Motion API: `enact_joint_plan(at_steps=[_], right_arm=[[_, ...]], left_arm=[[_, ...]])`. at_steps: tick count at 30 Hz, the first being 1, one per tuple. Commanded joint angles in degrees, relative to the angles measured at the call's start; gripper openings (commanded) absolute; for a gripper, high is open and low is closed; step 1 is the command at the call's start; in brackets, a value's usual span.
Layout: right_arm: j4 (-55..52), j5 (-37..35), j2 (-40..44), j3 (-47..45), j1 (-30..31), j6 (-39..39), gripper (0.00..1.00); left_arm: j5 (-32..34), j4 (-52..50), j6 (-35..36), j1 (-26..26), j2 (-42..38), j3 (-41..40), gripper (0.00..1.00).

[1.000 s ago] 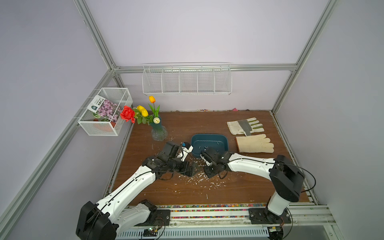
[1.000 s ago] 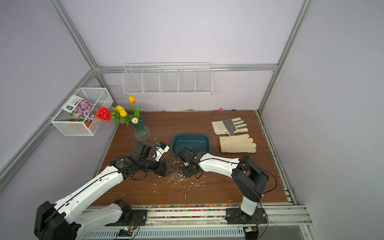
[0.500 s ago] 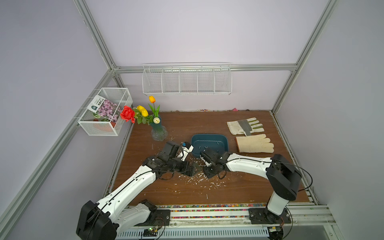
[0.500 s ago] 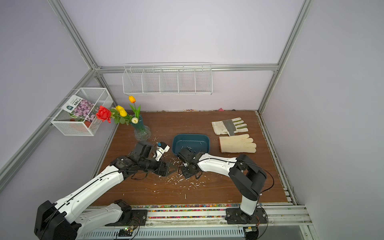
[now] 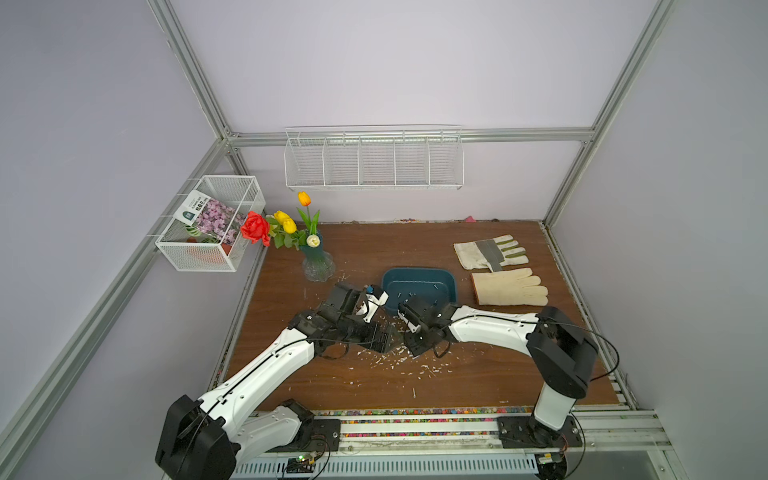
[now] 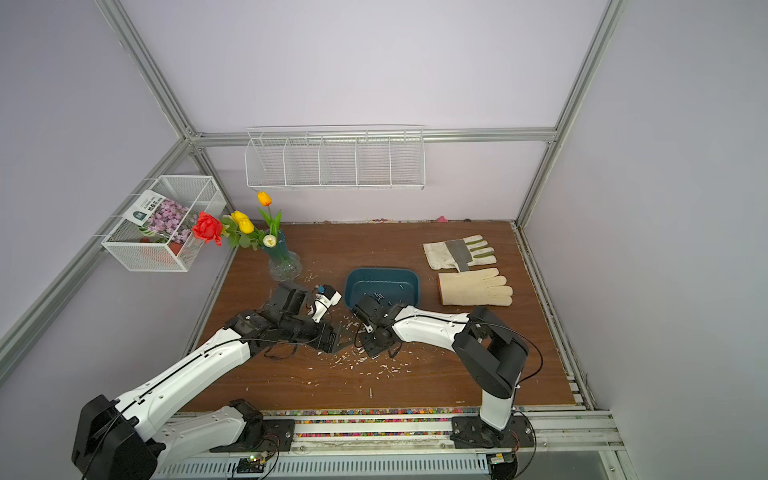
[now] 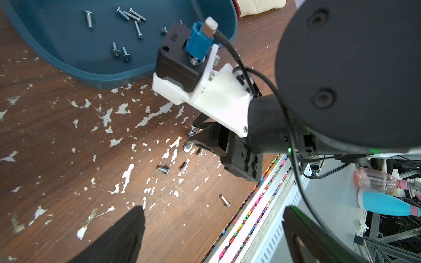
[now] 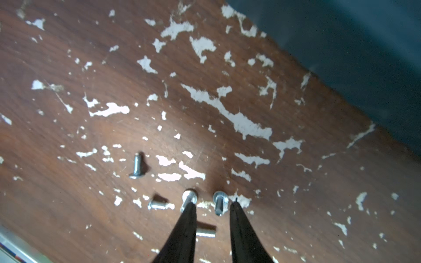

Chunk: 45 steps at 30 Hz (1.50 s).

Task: Put the screws on the desktop into the storage box
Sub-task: Pick up the screw from the center of the board.

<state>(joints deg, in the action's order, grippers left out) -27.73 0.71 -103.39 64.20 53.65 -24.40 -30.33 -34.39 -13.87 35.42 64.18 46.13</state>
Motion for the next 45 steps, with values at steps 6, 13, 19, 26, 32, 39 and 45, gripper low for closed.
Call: enact_joint_plan(at_steps=[6,13,19,26,32,39,45], right_arm=[[-0.32,-0.01,-2.03,1.02,0.3,0.25,0.28],[-0.22,-0.09,-2.43,0.93,0.31,0.28,0.27],[-0.06,-0.12,-2.42,0.76,0.31,0.24,0.26],[0.0,-0.27,-2.69,0.69,0.27,0.31,0.25],[-0.05,-0.52,-2.86,0.48,0.31,0.33,0.25],[-0.2,-0.72,-2.95,0.41,0.31,0.32,0.24],[-0.22,-0.8,-2.85,0.39,0.31,0.43,0.23]], left_arm=[[-0.96,0.33,0.12,0.23,0.42,-0.22,0.97],[-1.04,0.46,0.03,0.19,0.37,-0.18,0.97],[-0.95,0.33,0.1,0.19,0.75,-0.18,0.97],[-0.95,0.38,0.17,0.24,0.61,-0.32,0.97],[-1.05,0.43,0.01,0.22,0.72,-0.33,0.97],[-1.05,0.36,0.08,0.18,0.73,-0.31,0.97],[-1.05,0.38,-0.01,0.24,0.77,-0.32,0.97]])
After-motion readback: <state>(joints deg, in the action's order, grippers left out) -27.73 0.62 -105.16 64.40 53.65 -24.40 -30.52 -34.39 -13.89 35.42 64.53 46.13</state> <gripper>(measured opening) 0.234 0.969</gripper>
